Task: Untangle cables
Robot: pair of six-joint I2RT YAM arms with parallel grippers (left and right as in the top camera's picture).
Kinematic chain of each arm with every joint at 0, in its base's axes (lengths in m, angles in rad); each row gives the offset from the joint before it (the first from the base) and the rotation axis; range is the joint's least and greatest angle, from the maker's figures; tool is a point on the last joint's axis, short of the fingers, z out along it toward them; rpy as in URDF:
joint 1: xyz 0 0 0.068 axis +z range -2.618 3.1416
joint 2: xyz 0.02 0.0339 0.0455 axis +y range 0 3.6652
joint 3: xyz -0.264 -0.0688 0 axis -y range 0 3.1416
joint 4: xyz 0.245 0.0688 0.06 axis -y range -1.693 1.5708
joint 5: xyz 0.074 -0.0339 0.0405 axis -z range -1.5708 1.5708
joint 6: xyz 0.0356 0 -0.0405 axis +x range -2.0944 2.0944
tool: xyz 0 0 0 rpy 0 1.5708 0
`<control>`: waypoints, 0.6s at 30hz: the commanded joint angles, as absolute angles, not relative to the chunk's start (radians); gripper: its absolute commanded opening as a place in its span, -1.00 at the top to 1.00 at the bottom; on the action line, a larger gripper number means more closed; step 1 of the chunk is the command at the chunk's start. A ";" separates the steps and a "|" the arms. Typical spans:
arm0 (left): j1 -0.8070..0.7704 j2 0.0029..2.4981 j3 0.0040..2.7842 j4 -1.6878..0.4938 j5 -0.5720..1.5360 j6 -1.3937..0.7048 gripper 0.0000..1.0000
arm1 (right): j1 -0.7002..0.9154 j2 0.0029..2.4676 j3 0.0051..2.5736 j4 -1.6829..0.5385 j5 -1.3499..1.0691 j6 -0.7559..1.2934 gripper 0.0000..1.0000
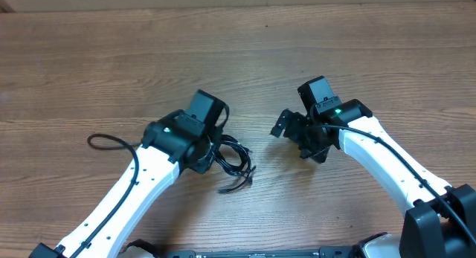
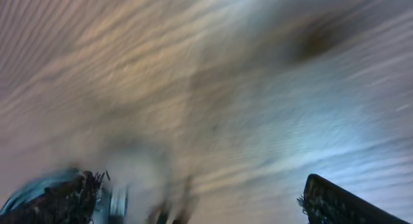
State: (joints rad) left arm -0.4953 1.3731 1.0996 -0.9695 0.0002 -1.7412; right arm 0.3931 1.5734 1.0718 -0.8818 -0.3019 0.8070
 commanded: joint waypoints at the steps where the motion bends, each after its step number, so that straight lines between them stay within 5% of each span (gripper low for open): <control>1: -0.470 1.374 1.098 -0.972 0.045 -2.012 0.59 | 0.398 1.550 1.097 -0.873 -0.604 0.738 -0.97; 9: -0.427 1.374 1.098 -0.934 0.025 -2.083 0.83 | 0.410 1.550 1.097 -0.889 -0.951 0.844 -0.90; 11: -0.425 1.374 1.098 -0.941 -0.014 -2.067 0.66 | 0.429 1.550 1.095 -0.899 -0.918 0.932 -0.90; 15: -0.425 1.374 1.098 -0.972 -0.152 -1.814 -0.17 | 0.487 1.550 1.094 -0.899 -0.741 1.073 -0.91; 18: -0.425 1.374 1.098 -1.014 -0.245 -1.562 -0.18 | 0.540 1.551 1.094 -0.896 -0.619 1.161 -0.92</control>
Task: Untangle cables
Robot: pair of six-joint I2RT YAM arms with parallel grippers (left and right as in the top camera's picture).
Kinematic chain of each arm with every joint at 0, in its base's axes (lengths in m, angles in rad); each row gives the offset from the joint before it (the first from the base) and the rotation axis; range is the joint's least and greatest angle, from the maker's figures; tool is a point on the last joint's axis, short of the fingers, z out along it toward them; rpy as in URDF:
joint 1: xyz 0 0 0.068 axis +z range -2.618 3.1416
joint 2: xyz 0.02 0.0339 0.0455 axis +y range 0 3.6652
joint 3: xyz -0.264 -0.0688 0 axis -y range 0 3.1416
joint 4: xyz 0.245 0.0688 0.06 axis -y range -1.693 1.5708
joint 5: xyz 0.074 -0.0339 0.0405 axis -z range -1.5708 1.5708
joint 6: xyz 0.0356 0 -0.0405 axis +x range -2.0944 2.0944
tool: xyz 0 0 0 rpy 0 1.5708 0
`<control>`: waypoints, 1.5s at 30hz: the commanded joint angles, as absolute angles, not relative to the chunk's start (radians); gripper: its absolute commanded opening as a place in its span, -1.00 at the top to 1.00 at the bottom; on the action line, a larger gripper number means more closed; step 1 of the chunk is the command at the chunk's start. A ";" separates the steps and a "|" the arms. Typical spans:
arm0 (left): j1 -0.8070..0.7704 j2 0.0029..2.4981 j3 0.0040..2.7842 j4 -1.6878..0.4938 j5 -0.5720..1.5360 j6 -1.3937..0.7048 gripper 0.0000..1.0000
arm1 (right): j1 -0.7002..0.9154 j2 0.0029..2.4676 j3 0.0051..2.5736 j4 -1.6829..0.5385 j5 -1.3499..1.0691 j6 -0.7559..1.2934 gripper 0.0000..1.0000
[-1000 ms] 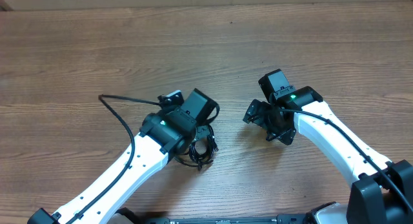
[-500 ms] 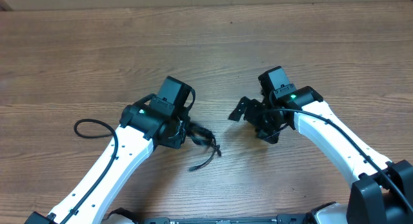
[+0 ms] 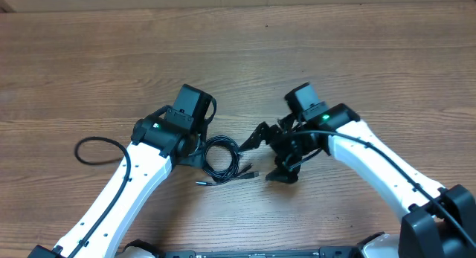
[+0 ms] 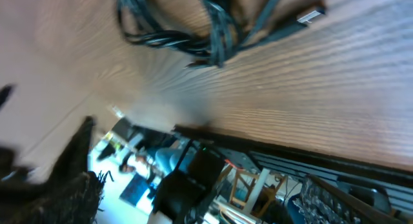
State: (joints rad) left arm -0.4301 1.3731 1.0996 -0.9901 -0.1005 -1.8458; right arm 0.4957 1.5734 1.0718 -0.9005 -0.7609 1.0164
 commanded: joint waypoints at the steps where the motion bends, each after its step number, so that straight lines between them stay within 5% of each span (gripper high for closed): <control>1: -0.425 1.375 1.096 -1.034 -0.265 -1.493 -0.17 | 0.553 1.551 1.094 -0.894 -0.586 1.177 -0.92; 11: -0.424 1.375 0.880 -0.913 -0.094 -1.676 -0.24 | 0.576 1.551 1.093 -0.915 -0.404 1.196 -0.92; 24: -0.425 1.428 0.730 -0.671 -0.077 -1.672 -0.02 | 0.576 1.551 1.093 -0.915 -0.355 1.196 -0.92; 26: -0.425 1.462 0.730 -0.667 -0.077 -1.672 0.07 | 0.576 1.551 1.093 -0.915 -0.353 1.196 -0.92; 31: -0.425 1.525 0.730 -0.651 -0.081 -1.672 0.92 | 0.576 1.551 1.093 -0.921 -0.325 1.196 -0.93; 45: -0.425 1.522 0.838 -0.663 -0.104 -1.347 0.92 | 0.577 1.551 1.093 -0.921 -0.295 1.205 -0.93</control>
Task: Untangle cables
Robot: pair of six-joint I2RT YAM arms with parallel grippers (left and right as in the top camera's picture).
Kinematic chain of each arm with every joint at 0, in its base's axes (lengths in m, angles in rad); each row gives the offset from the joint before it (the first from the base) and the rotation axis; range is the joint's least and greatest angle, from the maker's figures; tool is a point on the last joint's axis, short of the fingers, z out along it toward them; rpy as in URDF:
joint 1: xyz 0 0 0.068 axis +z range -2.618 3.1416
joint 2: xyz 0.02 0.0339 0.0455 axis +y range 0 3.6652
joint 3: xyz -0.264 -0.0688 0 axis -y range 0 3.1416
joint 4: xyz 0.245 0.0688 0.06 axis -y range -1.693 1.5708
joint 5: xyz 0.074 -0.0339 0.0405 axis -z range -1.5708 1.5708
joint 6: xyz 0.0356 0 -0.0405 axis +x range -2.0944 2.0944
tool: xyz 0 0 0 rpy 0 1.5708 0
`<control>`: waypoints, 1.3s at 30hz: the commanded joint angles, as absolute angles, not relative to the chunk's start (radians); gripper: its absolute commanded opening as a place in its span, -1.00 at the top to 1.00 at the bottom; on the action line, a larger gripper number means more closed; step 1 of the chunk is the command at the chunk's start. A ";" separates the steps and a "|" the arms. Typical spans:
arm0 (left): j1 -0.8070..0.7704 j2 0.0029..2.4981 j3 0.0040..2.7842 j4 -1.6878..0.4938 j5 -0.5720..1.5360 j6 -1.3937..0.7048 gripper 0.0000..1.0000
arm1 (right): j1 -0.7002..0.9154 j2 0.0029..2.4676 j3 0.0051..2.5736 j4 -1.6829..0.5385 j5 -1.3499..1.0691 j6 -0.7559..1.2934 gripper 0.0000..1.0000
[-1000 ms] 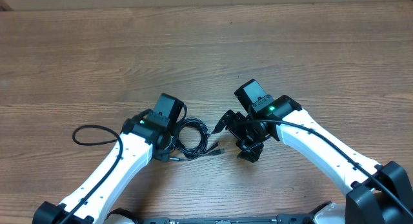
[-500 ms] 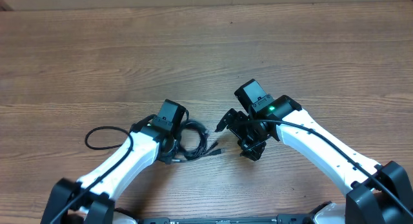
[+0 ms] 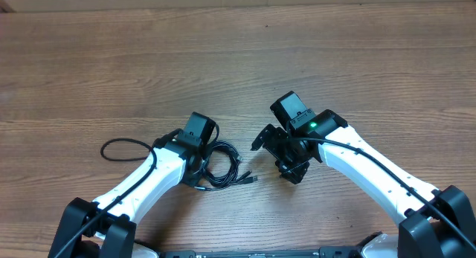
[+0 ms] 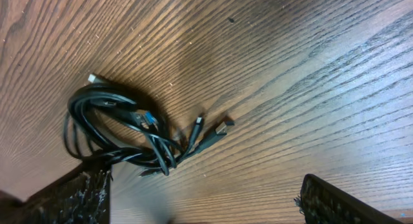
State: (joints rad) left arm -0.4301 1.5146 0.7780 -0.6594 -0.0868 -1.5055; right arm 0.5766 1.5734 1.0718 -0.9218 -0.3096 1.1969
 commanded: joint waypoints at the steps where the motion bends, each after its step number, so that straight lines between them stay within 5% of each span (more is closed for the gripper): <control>1: -0.425 1.522 0.861 -0.678 -0.104 -1.325 0.92 | 0.577 1.551 1.093 -0.921 -0.291 1.205 -1.00; 39: -0.371 1.504 1.361 -1.117 -0.099 -1.071 0.92 | 0.577 1.551 1.093 -0.928 -0.288 1.201 -1.00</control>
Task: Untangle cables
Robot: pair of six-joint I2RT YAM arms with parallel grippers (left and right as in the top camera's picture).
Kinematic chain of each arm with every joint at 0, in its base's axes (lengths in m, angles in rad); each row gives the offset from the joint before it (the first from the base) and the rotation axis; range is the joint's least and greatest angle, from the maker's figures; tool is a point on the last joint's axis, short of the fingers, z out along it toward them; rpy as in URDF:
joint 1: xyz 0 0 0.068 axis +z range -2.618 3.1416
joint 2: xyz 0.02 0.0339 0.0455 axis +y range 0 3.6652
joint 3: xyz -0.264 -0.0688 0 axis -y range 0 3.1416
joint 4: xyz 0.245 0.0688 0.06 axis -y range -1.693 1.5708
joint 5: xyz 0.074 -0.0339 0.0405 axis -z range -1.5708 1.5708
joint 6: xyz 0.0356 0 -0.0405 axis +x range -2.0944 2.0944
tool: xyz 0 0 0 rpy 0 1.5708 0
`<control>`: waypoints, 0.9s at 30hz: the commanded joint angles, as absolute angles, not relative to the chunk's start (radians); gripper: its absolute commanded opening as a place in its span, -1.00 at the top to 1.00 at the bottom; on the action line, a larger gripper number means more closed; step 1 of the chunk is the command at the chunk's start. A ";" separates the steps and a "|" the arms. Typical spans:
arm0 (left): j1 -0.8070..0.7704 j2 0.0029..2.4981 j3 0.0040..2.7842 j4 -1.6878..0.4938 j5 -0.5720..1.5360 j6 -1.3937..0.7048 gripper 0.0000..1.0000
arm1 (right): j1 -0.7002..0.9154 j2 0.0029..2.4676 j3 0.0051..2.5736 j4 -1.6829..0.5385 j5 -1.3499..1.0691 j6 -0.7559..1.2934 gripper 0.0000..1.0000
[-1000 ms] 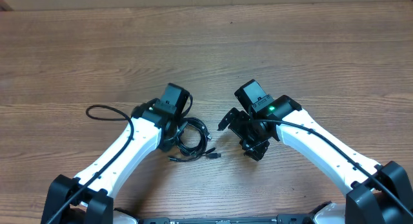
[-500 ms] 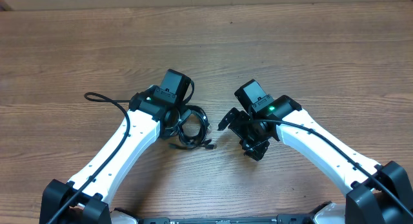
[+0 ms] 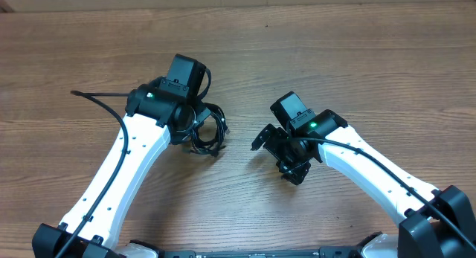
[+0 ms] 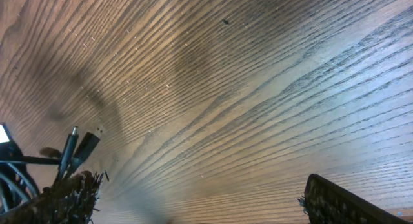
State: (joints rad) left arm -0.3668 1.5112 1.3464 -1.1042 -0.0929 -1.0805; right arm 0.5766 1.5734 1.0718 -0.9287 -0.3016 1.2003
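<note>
A bundle of black cables (image 3: 209,131) hangs bunched at my left gripper (image 3: 195,129), which is shut on it; its fingers are mostly hidden under the wrist. One strand (image 3: 97,99) runs out straight to the left over the wooden table (image 3: 357,57). My right gripper (image 3: 277,157) stands open to the right of the bundle, apart from it. In the right wrist view the right gripper (image 4: 206,208) has only bare wood between its fingers (image 4: 348,204), and two cable plugs (image 4: 77,150) show at the left edge.
The table's far edge (image 3: 238,5) runs along the top of the overhead view. Both white arms reach in from the front edge.
My left gripper has moved away from the front edge with the cable bundle. The slack loop on the left is now a straight strand. The right arm has not moved.
At first my left gripper was at the bundle and the right one stood off to the right. The right gripper then stood open close beside the bundle, later a little further back. Now the bundle is farther from it, at the left gripper.
</note>
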 commanded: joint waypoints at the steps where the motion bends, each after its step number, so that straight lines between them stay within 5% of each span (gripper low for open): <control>1: -0.372 1.505 1.361 -1.122 -0.099 -1.082 0.91 | 0.577 1.551 1.093 -0.928 -0.288 1.201 -1.00; 27: -0.373 1.511 1.116 -1.020 0.064 -1.415 0.91 | 0.577 1.551 1.093 -0.928 -0.288 1.201 -1.00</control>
State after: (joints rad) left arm -0.3668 1.5124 1.1389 -1.0504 -0.0101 -1.3605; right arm 0.5766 1.5734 1.0718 -0.9287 -0.2989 1.1995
